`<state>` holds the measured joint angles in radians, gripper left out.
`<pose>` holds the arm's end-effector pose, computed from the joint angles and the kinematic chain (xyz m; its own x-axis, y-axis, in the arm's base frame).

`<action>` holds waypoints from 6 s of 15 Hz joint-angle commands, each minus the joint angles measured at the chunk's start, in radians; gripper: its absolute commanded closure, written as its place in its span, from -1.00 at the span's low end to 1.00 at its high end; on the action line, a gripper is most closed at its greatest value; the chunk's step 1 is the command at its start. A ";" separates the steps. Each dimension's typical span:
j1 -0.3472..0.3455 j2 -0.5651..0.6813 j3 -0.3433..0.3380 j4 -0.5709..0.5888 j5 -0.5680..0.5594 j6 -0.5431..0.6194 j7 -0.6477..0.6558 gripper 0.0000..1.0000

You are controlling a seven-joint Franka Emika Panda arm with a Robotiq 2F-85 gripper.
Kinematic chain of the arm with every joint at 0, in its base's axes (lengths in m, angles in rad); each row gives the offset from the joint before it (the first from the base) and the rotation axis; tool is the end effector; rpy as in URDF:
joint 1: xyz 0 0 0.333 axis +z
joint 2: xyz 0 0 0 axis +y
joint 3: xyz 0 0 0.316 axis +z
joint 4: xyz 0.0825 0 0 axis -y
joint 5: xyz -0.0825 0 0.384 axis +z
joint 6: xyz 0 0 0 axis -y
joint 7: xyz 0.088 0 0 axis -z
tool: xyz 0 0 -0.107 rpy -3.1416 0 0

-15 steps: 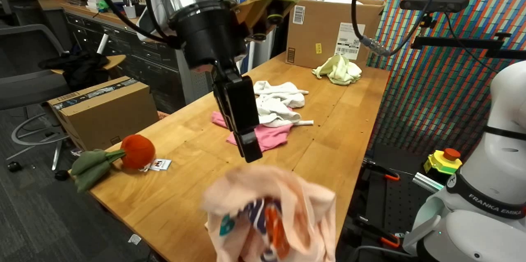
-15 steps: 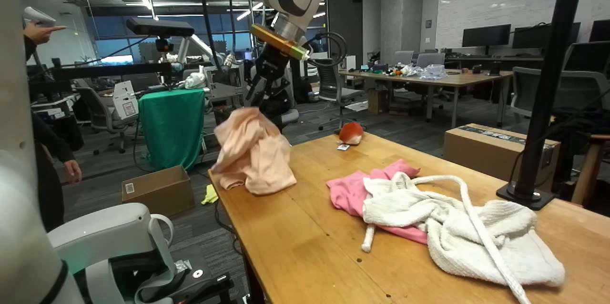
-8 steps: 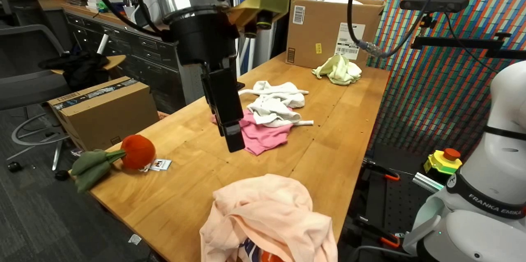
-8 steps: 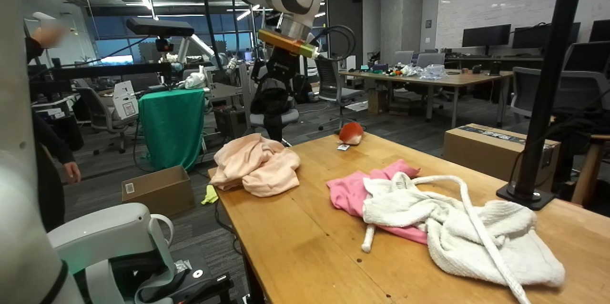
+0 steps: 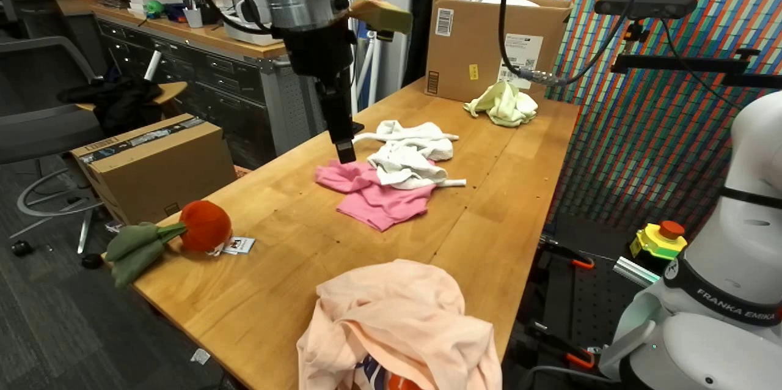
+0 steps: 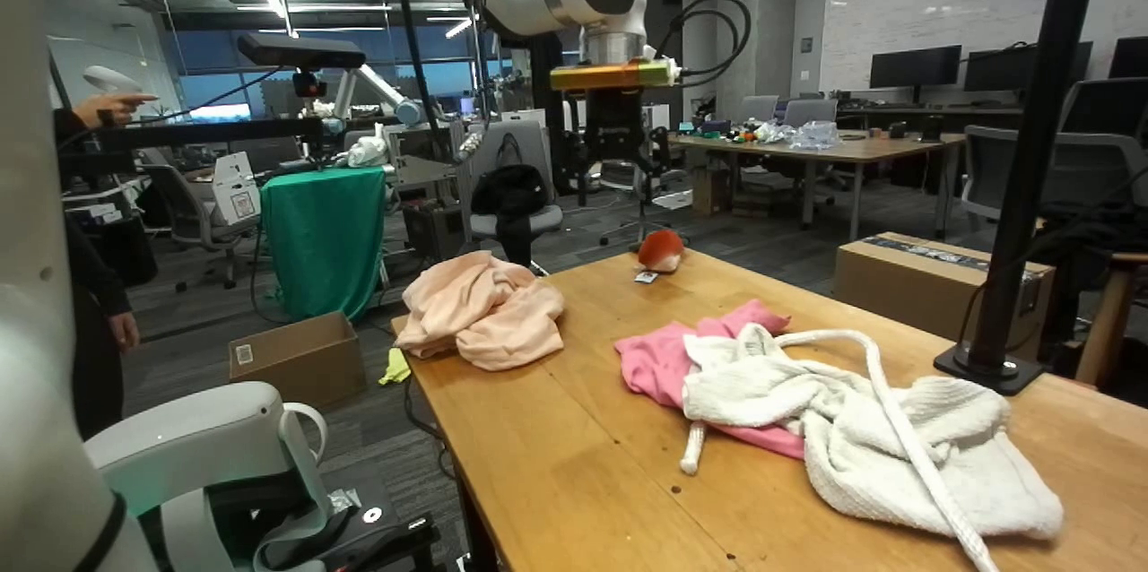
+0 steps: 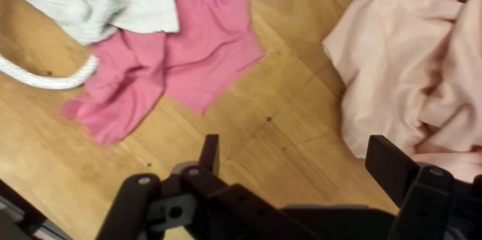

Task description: Pick up the cloths and put them around the table.

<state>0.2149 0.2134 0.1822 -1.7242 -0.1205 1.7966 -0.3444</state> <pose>0.5668 0.2192 0.4475 0.7070 0.6901 -0.1545 0.7009 -0.7128 0.0234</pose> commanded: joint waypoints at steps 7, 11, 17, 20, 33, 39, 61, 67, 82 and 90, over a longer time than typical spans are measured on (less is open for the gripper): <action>-0.105 0.042 -0.131 -0.051 -0.322 0.282 0.118 -1.00; -0.154 0.067 -0.184 -0.070 -0.360 0.381 0.171 -1.00; -0.219 0.075 -0.202 -0.138 -0.277 0.467 0.162 -1.00; -0.220 0.072 -0.209 -0.180 -0.235 0.470 0.253 -1.00; -0.208 0.060 -0.244 -0.301 -0.088 0.575 0.788 -1.00; -0.202 0.052 -0.270 -0.364 0.038 0.650 0.917 -1.00; -0.206 0.009 -0.291 -0.463 0.104 0.743 1.004 0.76; -0.208 -0.008 -0.289 -0.486 0.100 0.758 0.987 0.87; -0.272 -0.349 -0.299 -0.563 -0.417 0.862 1.207 0.87; -0.380 -0.443 -0.213 -0.493 -0.502 0.752 1.218 0.87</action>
<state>-0.1245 -0.2113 -0.0669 -2.2494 -0.5964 2.5923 0.8662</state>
